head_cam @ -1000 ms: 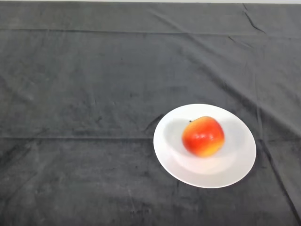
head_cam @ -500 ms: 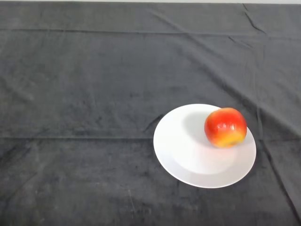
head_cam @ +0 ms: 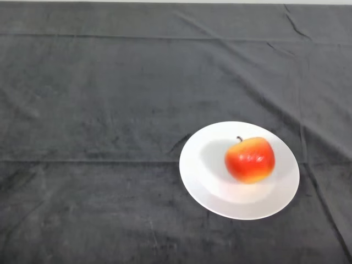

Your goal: Move the apple to the plate

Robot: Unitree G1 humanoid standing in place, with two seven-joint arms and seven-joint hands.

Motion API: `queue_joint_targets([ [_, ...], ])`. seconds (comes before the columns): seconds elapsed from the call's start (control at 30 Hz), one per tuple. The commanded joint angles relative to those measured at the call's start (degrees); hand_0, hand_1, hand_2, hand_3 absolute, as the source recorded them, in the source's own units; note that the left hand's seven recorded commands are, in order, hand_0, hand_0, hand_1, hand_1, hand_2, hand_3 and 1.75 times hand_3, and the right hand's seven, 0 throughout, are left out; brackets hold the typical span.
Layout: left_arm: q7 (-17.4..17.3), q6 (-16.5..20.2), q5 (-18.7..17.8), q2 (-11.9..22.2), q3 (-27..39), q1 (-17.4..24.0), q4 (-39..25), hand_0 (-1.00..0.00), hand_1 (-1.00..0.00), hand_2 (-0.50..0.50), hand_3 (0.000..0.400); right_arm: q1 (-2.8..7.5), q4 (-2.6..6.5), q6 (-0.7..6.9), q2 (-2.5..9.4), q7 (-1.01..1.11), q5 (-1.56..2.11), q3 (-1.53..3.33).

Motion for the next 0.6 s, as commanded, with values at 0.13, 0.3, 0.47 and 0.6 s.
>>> queue_joint_targets([
  [0.13, -0.90, 0.90, 1.16, 0.65, 1.31, 0.21, -1.00, 0.00, 0.00, 0.00, 0.000, 2.37, 1.41, 0.33, 2.73, -0.35, 0.21, 0.67],
  [0.3, -1.07, 1.02, 1.61, 0.58, 1.71, 0.19, -1.05, 0.00, 0.00, 0.00, 0.000, 2.37, 1.40, 0.33, 2.73, -0.35, 0.21, 0.67],
  [0.47, -1.11, 1.12, 2.07, 0.42, 1.99, -0.02, -1.11, 0.00, 0.00, 0.00, 0.000, 2.38, 1.40, 0.33, 2.73, -0.35, 0.21, 0.67],
  [0.6, -1.27, 1.21, 2.35, 0.36, 2.28, -0.05, -1.17, 0.00, 0.00, 0.00, 0.000, 2.38, 1.39, 0.34, 2.73, -0.34, 0.21, 0.67],
])
